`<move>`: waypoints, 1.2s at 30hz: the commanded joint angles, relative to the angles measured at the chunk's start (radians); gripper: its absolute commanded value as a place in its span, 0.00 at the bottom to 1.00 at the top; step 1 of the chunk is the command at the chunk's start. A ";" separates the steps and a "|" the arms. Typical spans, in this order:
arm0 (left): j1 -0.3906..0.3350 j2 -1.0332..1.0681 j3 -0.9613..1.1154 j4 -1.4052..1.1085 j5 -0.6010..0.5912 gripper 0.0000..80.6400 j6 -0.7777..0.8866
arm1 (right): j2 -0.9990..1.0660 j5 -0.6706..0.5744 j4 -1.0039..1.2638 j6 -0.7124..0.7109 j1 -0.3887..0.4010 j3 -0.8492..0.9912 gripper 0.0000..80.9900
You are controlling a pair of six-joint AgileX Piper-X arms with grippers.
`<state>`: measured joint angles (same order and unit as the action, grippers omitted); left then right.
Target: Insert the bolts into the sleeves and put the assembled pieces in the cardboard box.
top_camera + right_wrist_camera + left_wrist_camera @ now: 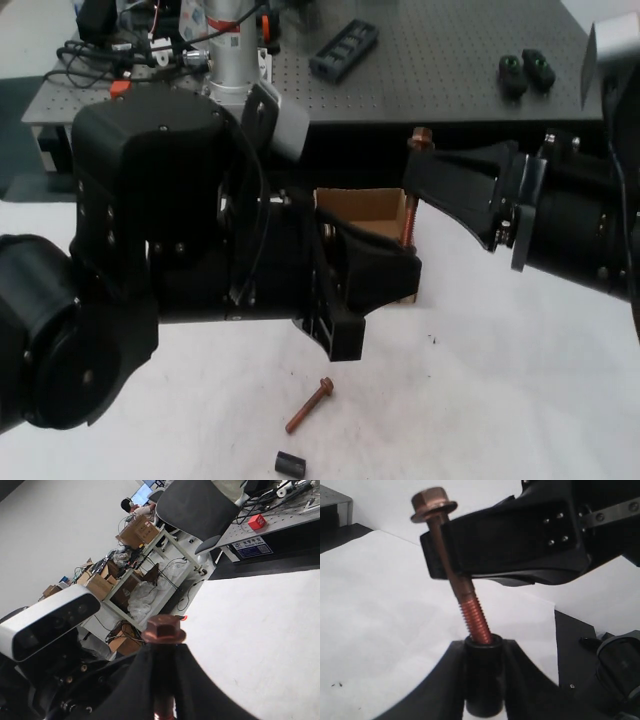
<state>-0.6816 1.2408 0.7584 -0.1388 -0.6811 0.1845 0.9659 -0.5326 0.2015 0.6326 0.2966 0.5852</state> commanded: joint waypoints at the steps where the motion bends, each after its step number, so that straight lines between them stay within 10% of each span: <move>1: -0.002 -0.010 0.006 -0.021 0.036 0.01 0.024 | 0.000 -0.042 0.006 -0.004 0.006 0.000 0.06; 8: -0.002 -0.010 0.006 -0.021 0.054 0.01 0.061 | 0.000 -0.147 0.006 -0.060 0.008 0.000 0.01; 14: -0.002 -0.010 0.006 -0.040 0.113 0.01 0.061 | 0.000 -0.154 0.006 -0.067 0.003 0.000 0.56; 24: 0.031 0.121 0.098 -0.145 0.386 0.01 0.159 | -0.244 -0.136 -0.376 -0.183 -0.252 0.000 0.51; 36: 0.098 0.803 0.947 0.587 0.595 0.01 0.069 | -0.338 0.135 -0.840 -0.300 -0.364 -0.001 0.51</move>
<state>-0.5848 2.0723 1.7107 0.4418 -0.0887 0.2629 0.6279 -0.4433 -0.5828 0.3455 -0.0618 0.5852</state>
